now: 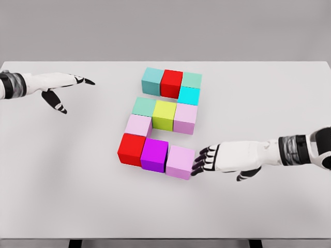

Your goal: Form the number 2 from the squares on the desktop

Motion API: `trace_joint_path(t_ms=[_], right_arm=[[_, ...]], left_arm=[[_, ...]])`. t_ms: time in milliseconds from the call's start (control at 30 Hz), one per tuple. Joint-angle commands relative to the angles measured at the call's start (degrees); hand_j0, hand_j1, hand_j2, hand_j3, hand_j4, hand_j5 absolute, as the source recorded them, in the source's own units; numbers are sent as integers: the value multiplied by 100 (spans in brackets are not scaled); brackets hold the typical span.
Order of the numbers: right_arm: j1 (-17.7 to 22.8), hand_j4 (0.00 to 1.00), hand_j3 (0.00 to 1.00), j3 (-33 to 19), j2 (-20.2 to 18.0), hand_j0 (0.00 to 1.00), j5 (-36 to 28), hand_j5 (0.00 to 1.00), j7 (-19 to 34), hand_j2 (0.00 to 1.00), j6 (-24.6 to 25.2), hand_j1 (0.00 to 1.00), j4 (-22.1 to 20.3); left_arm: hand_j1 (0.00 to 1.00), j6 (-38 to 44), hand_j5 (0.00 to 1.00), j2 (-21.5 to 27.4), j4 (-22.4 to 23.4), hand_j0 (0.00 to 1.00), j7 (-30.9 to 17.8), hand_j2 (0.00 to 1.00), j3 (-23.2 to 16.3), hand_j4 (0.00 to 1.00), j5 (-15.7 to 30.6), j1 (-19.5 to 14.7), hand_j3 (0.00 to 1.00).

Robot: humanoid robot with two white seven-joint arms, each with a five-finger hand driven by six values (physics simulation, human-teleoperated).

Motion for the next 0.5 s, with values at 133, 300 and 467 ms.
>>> trace_joint_path(t_ms=[133, 300, 467], right_arm=[[-35, 100, 100, 138, 121, 100, -34, 100, -2, 100, 13, 100, -5], [-97, 100, 100, 129, 129, 100, -34, 100, -2, 100, 13, 100, 4], [-114, 100, 100, -11, 103, 100, -34, 100, -2, 100, 13, 100, 13]], left_arm=[[100, 13, 100, -14, -1, 100, 2, 100, 14, 100, 32, 9, 100], [100, 13, 100, -31, 8, 100, 2, 100, 14, 100, 32, 9, 100], [100, 13, 100, -31, -1, 100, 2, 100, 14, 100, 32, 9, 100]])
